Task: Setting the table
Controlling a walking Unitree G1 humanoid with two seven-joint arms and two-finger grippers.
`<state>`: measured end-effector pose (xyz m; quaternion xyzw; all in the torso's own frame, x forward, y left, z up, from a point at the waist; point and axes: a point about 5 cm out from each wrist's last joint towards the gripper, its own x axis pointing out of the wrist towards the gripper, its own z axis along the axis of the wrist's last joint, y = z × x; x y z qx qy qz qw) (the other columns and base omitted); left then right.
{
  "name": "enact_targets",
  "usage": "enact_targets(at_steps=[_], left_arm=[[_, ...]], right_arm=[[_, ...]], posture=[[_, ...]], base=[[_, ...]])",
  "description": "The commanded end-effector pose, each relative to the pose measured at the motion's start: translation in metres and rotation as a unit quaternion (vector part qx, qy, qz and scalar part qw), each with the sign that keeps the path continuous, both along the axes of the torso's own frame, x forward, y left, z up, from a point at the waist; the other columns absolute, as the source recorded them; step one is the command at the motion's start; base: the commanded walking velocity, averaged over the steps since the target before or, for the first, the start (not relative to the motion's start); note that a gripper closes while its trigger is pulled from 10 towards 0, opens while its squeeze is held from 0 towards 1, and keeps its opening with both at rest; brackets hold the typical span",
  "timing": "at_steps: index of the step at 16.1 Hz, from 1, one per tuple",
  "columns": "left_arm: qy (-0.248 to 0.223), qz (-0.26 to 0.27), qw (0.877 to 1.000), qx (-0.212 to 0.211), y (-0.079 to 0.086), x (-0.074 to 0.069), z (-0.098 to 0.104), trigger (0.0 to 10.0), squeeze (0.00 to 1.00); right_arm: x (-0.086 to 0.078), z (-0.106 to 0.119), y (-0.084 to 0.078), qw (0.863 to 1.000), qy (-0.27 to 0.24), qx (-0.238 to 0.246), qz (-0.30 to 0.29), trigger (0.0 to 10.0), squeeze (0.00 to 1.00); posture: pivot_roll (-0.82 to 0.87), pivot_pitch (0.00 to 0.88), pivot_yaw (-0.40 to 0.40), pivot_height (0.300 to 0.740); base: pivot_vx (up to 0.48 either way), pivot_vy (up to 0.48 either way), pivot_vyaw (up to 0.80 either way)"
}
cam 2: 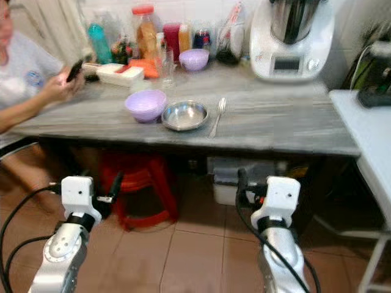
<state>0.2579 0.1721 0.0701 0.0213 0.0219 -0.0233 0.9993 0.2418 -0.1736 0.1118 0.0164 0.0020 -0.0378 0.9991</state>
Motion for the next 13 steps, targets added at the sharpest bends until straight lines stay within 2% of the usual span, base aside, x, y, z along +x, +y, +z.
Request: enact_targets(at_steps=[1,3,7,13], left_arm=[[-0.004,-0.005,1.000,0.006,0.000,0.003,0.003,10.0,0.00],[-0.003,-0.007,1.000,0.006,0.001,0.003,0.003,10.0,0.00],[-0.026,-0.044,0.999,-0.011,-0.007,0.007,0.011,10.0,0.00],[-0.029,-0.064,0.997,-0.012,-0.015,0.011,0.012,10.0,0.00]], right_arm=[[-0.001,0.000,-0.002,1.000,0.003,0.003,-0.005,10.0,0.00],[-0.002,0.000,0.000,1.000,0.004,0.004,-0.005,10.0,0.00],[-0.001,0.000,0.000,1.000,0.004,0.003,-0.009,10.0,0.00],[0.002,0.004,0.000,1.000,-0.007,0.009,-0.006,10.0,0.00]], posture=[[-0.12,0.000,0.107,0.740],[-0.13,0.000,0.110,0.740],[-0.13,0.000,0.115,0.740],[-0.13,0.000,0.112,0.740]], base=[[-0.292,0.000,0.00],[-0.285,0.000,0.00],[0.000,0.000,0.00],[0.000,-0.044,0.00]])
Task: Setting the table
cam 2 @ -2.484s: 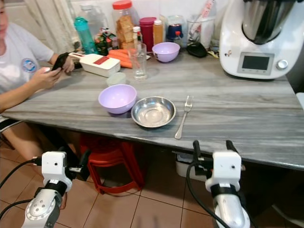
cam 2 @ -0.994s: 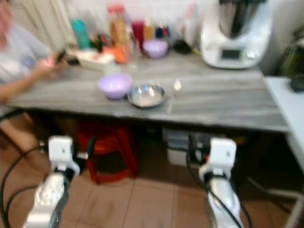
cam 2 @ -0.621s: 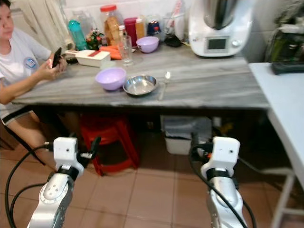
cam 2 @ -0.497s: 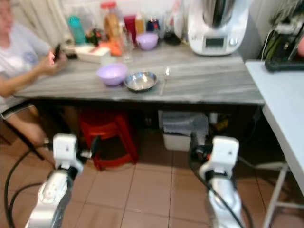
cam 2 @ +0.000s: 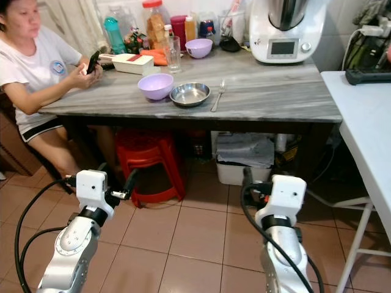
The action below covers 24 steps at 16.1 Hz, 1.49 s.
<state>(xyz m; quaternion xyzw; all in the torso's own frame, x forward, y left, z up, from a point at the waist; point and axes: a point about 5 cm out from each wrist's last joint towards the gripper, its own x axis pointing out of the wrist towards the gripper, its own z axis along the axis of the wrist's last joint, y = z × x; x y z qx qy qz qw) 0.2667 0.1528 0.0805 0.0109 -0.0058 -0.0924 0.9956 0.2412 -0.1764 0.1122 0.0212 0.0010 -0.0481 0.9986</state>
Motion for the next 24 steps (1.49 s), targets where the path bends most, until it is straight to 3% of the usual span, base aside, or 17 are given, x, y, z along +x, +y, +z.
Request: enact_targets(at_steps=[1,19,24], left_arm=[[-0.003,0.005,1.000,-0.001,0.0039,0.0031,0.0018,10.0,0.00],[-0.005,-0.002,1.000,-0.009,0.0004,0.0050,0.0017,10.0,0.00],[-0.011,-0.007,1.000,-0.018,-0.0026,0.0043,0.0064,10.0,0.00]], right_arm=[[0.0045,0.0040,0.0028,1.000,-0.009,0.001,0.006,10.0,0.00],[0.0097,0.0063,-0.0030,1.000,-0.015,-0.005,-0.006,10.0,0.00],[0.0082,0.0134,-0.0027,0.999,-0.030,-0.026,0.002,10.0,0.00]], posture=[[-0.13,0.000,0.111,0.740],[-0.13,0.000,0.105,0.740],[-0.13,0.000,0.103,0.740]], base=[[0.000,-0.285,0.00],[0.000,-0.434,-0.06],[0.000,-0.480,0.00]])
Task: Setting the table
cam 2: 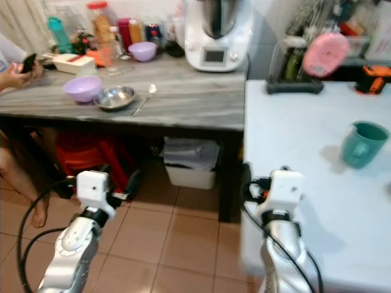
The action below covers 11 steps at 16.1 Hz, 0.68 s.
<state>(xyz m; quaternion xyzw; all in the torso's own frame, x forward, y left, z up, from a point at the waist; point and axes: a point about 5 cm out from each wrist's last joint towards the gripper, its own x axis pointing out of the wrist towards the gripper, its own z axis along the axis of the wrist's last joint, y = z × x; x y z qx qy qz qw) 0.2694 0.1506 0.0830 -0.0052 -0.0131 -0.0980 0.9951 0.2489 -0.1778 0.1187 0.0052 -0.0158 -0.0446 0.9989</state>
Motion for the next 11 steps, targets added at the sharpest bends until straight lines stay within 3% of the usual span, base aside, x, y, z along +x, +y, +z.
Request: enact_targets(at_steps=[1,8,11], left_arm=[[-0.005,-0.003,1.000,-0.001,-0.0011,0.0007,0.0034,10.0,0.00],[0.002,-0.008,1.000,0.003,0.0007,-0.0027,0.0015,10.0,0.00],[0.017,0.002,1.000,-0.004,0.0031,-0.0035,-0.0025,10.0,0.00]], right_arm=[[-0.0003,0.0064,-0.0015,1.000,-0.013,-0.008,-0.002,10.0,0.00],[-0.0017,0.0042,-0.0002,1.000,-0.008,-0.011,0.002,10.0,0.00],[-0.0031,0.0020,-0.0010,1.000,-0.004,-0.012,0.002,10.0,0.00]], posture=[[-0.13,0.000,0.103,0.740],[-0.13,0.000,0.106,0.740],[-0.12,0.000,0.106,0.740]], base=[[0.000,-0.480,0.00],[0.000,-0.447,0.00],[0.000,0.000,0.00]])
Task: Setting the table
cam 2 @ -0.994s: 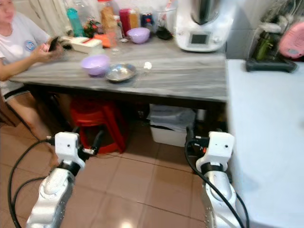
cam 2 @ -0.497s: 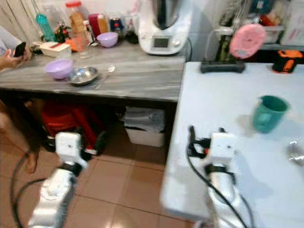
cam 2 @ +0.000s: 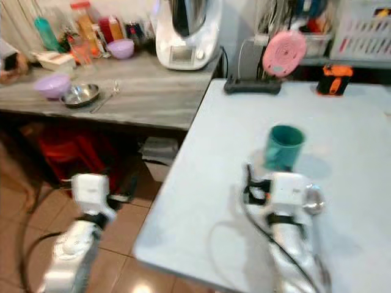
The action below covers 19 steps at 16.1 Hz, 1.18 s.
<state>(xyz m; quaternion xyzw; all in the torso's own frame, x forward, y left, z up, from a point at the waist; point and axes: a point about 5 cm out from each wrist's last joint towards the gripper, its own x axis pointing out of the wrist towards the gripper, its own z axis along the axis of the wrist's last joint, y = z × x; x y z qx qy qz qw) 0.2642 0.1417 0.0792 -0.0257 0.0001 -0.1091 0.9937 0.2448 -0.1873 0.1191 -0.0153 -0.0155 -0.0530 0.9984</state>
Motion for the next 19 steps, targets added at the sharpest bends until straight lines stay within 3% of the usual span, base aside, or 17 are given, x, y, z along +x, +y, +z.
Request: enact_targets(at_steps=[1,6,9,10,19], left_arm=[[0.003,0.015,1.000,0.013,0.012,0.002,0.001,10.0,0.00],[0.010,-0.002,1.000,-0.002,0.009,0.002,0.001,10.0,0.00],[0.053,-0.104,0.992,-0.051,-0.001,-0.007,-0.004,10.0,0.00],[0.056,-0.121,0.990,-0.045,-0.003,-0.009,-0.005,10.0,0.00],[0.065,-0.112,0.991,-0.043,-0.005,-0.003,-0.003,10.0,0.00]], right_arm=[[0.001,0.001,0.008,1.000,-0.004,0.008,0.011,10.0,0.00],[-0.001,-0.001,0.007,1.000,0.005,0.021,0.003,10.0,0.00],[-0.015,-0.011,0.007,0.999,0.038,0.034,-0.001,10.0,0.00],[-0.020,-0.014,0.008,0.999,0.045,0.031,0.000,10.0,0.00],[-0.020,-0.016,0.008,0.998,0.049,0.040,-0.010,10.0,0.00]], posture=[[-0.12,0.000,0.106,0.740],[-0.13,0.000,0.105,0.740],[-0.13,0.000,0.108,0.740],[-0.13,0.002,0.112,0.740],[-0.14,0.008,0.121,0.740]], base=[[0.000,0.000,0.00],[0.000,0.000,0.00],[0.000,0.000,0.00],[0.000,0.000,0.00],[0.000,0.000,0.00]])
